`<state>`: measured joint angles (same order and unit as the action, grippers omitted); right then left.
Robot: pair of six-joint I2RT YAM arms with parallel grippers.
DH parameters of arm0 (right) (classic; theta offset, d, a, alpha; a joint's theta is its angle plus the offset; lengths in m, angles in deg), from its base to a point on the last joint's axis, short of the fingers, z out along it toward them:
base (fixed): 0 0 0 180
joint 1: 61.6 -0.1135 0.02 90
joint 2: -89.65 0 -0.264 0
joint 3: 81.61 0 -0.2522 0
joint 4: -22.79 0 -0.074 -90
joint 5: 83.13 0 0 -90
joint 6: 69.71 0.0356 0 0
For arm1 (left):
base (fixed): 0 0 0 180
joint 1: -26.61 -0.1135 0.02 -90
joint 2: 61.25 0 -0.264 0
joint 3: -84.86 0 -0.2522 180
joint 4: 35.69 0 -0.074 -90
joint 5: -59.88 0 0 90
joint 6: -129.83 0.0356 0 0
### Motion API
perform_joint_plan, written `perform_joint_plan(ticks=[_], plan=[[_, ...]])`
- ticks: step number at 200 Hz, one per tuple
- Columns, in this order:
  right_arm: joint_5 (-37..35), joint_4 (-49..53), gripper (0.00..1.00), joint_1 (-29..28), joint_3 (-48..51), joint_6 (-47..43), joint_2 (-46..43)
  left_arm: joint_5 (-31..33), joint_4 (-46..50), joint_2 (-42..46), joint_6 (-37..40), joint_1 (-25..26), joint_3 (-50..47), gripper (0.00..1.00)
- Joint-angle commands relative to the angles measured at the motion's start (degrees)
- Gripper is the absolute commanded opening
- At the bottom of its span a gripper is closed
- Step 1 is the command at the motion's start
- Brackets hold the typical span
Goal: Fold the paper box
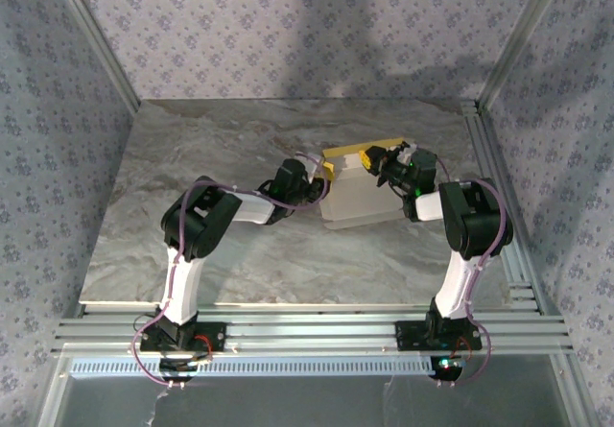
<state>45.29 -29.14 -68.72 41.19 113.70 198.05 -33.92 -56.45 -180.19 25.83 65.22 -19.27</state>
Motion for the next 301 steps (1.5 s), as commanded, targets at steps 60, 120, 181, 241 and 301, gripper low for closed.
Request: perform_joint_plan(ticks=[60,120,181,241,301], plan=[[1.85,3.96,0.0,-0.66,-0.33,-0.93,0.58,-4.29,-4.6,2.66,-0.22,-0.91,0.53,0.48],[1.58,5.74,0.0,-1.41,0.11,-0.91,-0.19,0.77,-1.27,1.25,0.16,-0.52,3.78,0.51],[1.27,10.65,0.0,-1.67,-0.43,-0.69,-0.56,7.46,3.37,0.36,1.09,1.74,7.73,0.51],[1.49,13.18,0.0,-1.69,-1.38,-0.42,-0.6,13.35,4.86,-0.65,-0.85,2.37,9.41,0.5],[2.46,14.66,0.0,-1.87,-2.3,-0.01,-0.03,13.1,5.14,-1.74,-1.73,2.97,11.19,0.22]])
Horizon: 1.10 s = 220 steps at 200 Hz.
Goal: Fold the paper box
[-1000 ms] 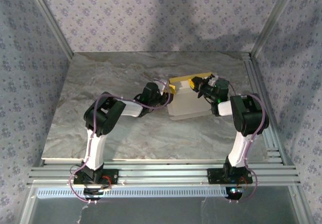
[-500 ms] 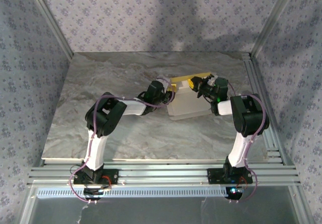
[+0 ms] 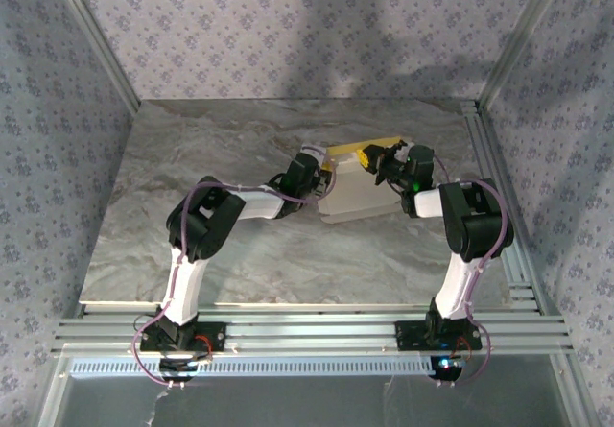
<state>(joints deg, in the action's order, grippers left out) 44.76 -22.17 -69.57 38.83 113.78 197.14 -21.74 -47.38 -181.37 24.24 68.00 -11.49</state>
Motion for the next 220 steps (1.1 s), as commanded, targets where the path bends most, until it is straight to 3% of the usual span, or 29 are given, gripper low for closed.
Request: perform_joint_plan(ticks=[1,25,41,83,133,148,170,220], plan=[[2.98,7.72,0.0,-1.05,0.08,-0.08,0.89,0.84,-3.92,-0.56,-0.14,0.19,3.46,0.22],[2.81,9.14,0.0,-1.07,-0.32,-0.15,0.63,0.4,-3.73,-0.56,0.04,0.19,3.51,0.13],[2.76,10.97,0.0,-1.08,-0.81,-0.08,0.49,-1.0,-4.7,-0.33,0.34,0.1,2.91,0.14],[1.86,17.05,0.0,-1.01,-3.69,0.59,-0.01,-6.74,-11.44,0.79,1.06,-0.22,-0.85,0.48],[2.14,22.63,0.0,-1.23,-7.18,-0.33,-0.87,-7.51,-13.78,1.55,-1.01,-2.28,-2.69,0.55],[2.23,23.07,0.0,-1.21,-7.29,-0.51,-0.96,-7.5,-14.34,1.77,-1.1,-2.65,-2.92,0.62],[2.28,23.34,0.0,-1.34,-7.2,-0.35,-0.7,-8.01,-11.53,1.31,-0.69,-2.98,-0.98,0.6],[3.04,23.93,0.0,-1.69,-7.21,0.35,-0.43,-5.92,-4.0,1.37,0.02,-3.39,2.51,0.36]])
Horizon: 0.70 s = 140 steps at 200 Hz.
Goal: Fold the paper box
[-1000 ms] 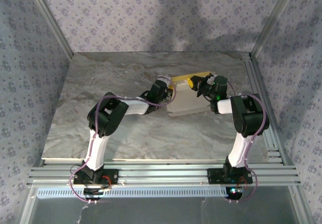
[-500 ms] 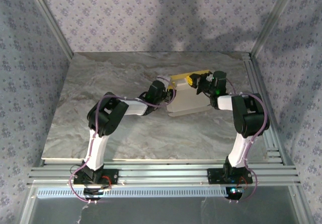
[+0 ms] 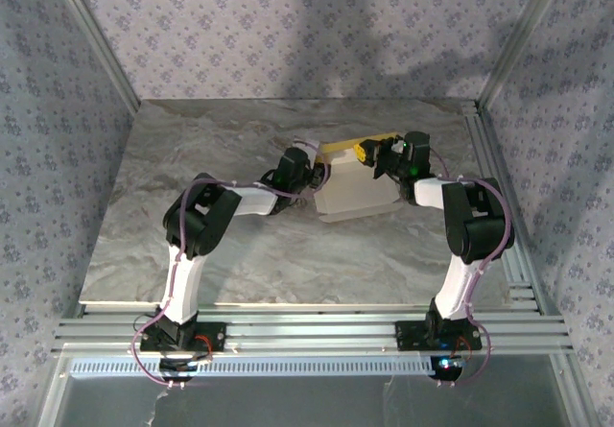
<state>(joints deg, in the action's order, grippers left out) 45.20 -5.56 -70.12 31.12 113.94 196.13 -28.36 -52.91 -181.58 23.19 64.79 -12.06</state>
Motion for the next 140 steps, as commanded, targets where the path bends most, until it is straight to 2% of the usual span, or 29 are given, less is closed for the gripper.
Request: perform_joint_plan(ticks=[1,72,128,140], plan=[[2.62,7.36,0.0,-1.15,0.47,0.21,0.53,0.83,1.66,1.59,1.08,-0.19,3.09,0.35],[3.44,8.87,0.0,-1.77,-0.47,0.6,1.0,2.37,7.9,0.94,1.89,0.18,7.26,0.15],[2.37,8.87,0.0,-2.19,-0.38,1.59,0.42,10.57,11.21,-0.65,-1.0,2.12,10.16,0.0],[2.15,8.64,0.0,-2.25,-0.26,1.84,0.42,13.76,13.8,-1.25,-2.61,2.61,11.76,0.0]])
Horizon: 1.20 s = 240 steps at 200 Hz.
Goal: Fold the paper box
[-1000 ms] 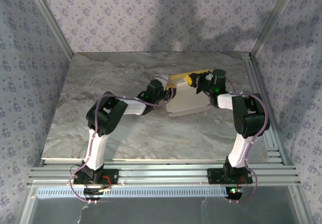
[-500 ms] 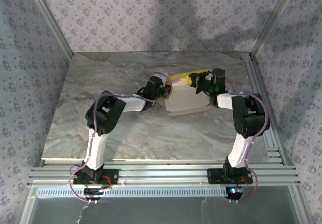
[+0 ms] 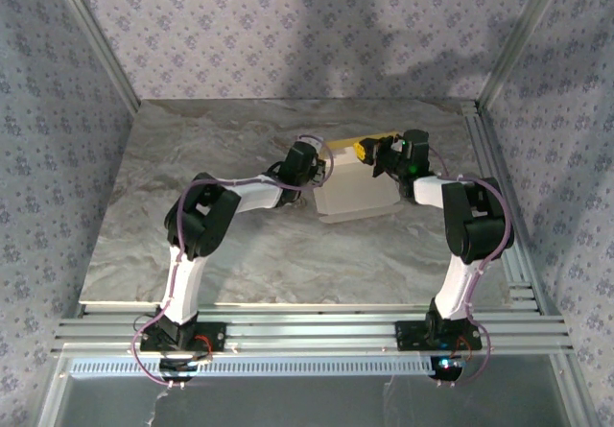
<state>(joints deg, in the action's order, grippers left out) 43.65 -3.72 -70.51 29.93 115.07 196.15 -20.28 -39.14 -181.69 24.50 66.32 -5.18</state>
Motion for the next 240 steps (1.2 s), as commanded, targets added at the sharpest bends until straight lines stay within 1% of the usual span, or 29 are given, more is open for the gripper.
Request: perform_joint_plan(ticks=[1,16,31,60,75,120,135,138,147,171,191,201,213,228,231,240], plan=[[3.68,6.75,0.0,-1.88,0.96,0.73,0.43,6.04,0.23,-1.21,-4.1,1.16,5.03,0.0],[3.34,6.21,0.0,-1.98,1.23,0.91,0.42,8.25,1.46,-1.85,-5.88,1.5,5.92,0.0],[2.71,4.73,0.0,-2.2,1.82,1.37,0.37,12.11,4.14,-2.23,-7.26,2.27,7.24,0.0],[1.74,4.92,0.0,-2.69,2.29,1.61,-0.04,15.46,5.75,-2.6,-8.32,3.23,7.99,0.0],[0.81,4.53,0.0,-3.11,2.72,1.72,-0.45,15.54,6.28,-2.86,-8.76,3.29,8.55,0.0],[-1.34,4.08,0.0,-4.25,3.93,2.34,-1.3,20.7,11.87,-3.53,-12.19,3.53,11.22,0.0],[-1.75,3.67,0.0,-4.45,4.32,2.88,-1.39,22.92,14.62,-3.91,-13.18,3.93,12.6,0.0],[-1.79,3.55,0.0,-4.52,4.4,2.99,-1.38,24.51,15.24,-4.04,-13.27,4.09,13.04,0.0],[-1.97,3.53,0.0,-4.54,4.51,3.15,-1.57,26.22,16.94,-4.52,-13.76,4.46,14.15,0.0],[-2.1,4.04,0.0,-4.63,4.39,3.28,-1.87,28.75,24.03,-6.82,-15.49,4.84,18.82,0.0],[-1.88,5.02,0.0,-4.54,4.06,3.12,-1.91,29.97,28.13,-7.82,-17.87,4.81,20.69,0.0],[-1.74,4.98,0.0,-4.45,3.68,2.91,-1.8,30.23,29.4,-8.13,-18.65,4.72,21.16,0.0],[-1.45,5.16,0.0,-4.4,3.32,2.87,-1.6,29.68,28.28,-7.98,-18.79,4.61,20.43,0.0],[-1.17,5.13,0.0,-4.24,2.95,2.98,-1.38,24.14,23.06,-7.2,-17.17,4.01,17.81,0.0],[-1.18,5.27,0.0,-4.27,2.91,3.03,-1.38,23.32,22.18,-7.06,-16.92,3.82,17.36,0.04],[-1.21,5.33,0.0,-4.07,2.86,3.04,-1.37,19.34,19.64,-6.38,-15.97,3.37,15.73,0.19]])
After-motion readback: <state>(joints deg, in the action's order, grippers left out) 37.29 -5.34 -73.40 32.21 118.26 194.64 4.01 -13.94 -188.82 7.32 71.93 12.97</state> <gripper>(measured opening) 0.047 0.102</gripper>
